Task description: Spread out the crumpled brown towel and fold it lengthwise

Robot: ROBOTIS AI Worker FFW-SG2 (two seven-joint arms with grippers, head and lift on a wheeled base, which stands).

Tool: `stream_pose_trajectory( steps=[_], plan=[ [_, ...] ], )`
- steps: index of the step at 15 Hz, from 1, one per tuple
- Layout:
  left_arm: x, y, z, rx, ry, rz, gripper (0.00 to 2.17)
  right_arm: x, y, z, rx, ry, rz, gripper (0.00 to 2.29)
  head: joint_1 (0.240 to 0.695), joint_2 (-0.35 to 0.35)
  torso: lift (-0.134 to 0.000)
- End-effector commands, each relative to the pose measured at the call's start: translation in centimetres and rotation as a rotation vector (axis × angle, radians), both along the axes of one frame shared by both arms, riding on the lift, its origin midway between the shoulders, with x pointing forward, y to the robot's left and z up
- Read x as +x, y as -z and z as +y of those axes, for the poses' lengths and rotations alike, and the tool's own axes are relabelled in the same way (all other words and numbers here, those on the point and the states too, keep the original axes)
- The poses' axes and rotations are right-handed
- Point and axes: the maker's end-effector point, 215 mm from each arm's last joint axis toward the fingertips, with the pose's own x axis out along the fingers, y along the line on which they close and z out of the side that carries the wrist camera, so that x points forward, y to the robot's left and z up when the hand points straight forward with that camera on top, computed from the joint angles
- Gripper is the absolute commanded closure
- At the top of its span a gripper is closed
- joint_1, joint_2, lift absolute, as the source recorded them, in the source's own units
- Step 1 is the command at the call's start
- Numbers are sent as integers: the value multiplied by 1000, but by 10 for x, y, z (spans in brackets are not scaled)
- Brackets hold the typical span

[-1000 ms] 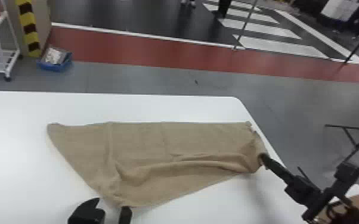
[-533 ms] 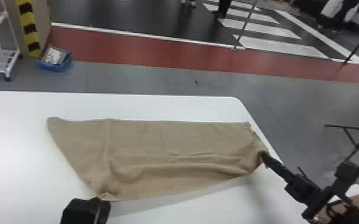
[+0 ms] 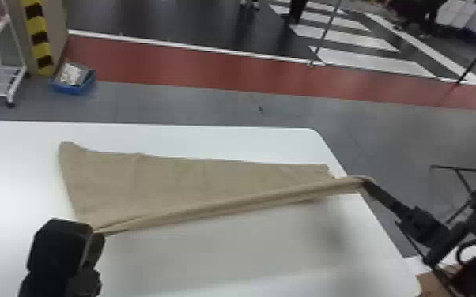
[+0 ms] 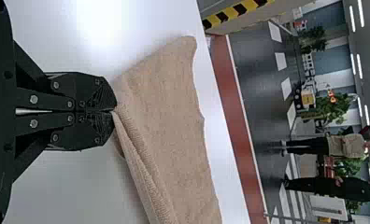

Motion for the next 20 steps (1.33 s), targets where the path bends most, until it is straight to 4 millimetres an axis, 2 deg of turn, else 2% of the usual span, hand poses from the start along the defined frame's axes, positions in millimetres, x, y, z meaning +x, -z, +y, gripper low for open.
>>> stream_pose_trajectory(
  steps=[1, 3, 4, 5, 6, 8, 10, 12, 13, 14, 15, 17, 18, 19, 20],
  plan=[
    [5, -6, 5, 18, -7, -9, 1875, 12, -20, -6, 20, -10, 8, 1450, 695, -350, -125],
    [8, -19, 9, 31, -10, -31, 1875, 23, -33, 1, 69, -30, 20, 1450, 695, -350, -125],
    [2, -16, 13, 56, -3, 3, 1875, 25, -41, 4, 71, -36, 19, 1450, 695, -350, -125],
    [1, -23, 19, 71, -3, 8, 1875, 25, -46, 9, 66, -48, 23, 1450, 695, -350, -125],
    [2, -32, 28, 84, -15, -3, 1875, 26, -51, 18, 69, -69, 26, 1450, 695, -350, -125],
    [9, -47, 32, 75, -4, -31, 1875, 33, -71, 34, 84, -110, -5, 1450, 695, -350, -125],
    [20, -60, 29, 62, 9, -58, 1868, 46, -104, 45, 110, -142, -74, 1450, 695, -350, -125],
    [33, -89, 28, 54, 5, -112, 1868, 58, -140, 42, 119, -131, -134, 1450, 695, -350, -125],
    [35, -96, 26, 47, 5, -124, 1868, 60, -140, 37, 113, -116, -131, 1450, 695, -350, -125],
    [38, -102, 16, 27, 18, -134, 1858, 63, -125, 36, 114, -109, -100, 1450, 693, -350, -125],
    [43, -96, -1, 18, 53, -122, 1771, 66, -109, 39, 99, -111, -88, 1450, 677, -350, -125],
    [61, -58, -33, 44, 117, -60, 1767, 73, -73, 49, 49, -104, -77, 1450, 668, -350, -125],
    [68, -45, -47, 41, 138, -42, 1757, 74, -61, 55, 45, -104, -71, 1450, 674, -350, -125],
    [83, -46, -69, 15, 159, -78, 1754, 71, -49, 58, 60, -101, -56, 1450, 695, -350, -125],
    [99, -46, -90, 5, 189, -121, 1609, 67, -36, 61, 77, -99, -37, 1450, 695, -350, -125]
  ],
)
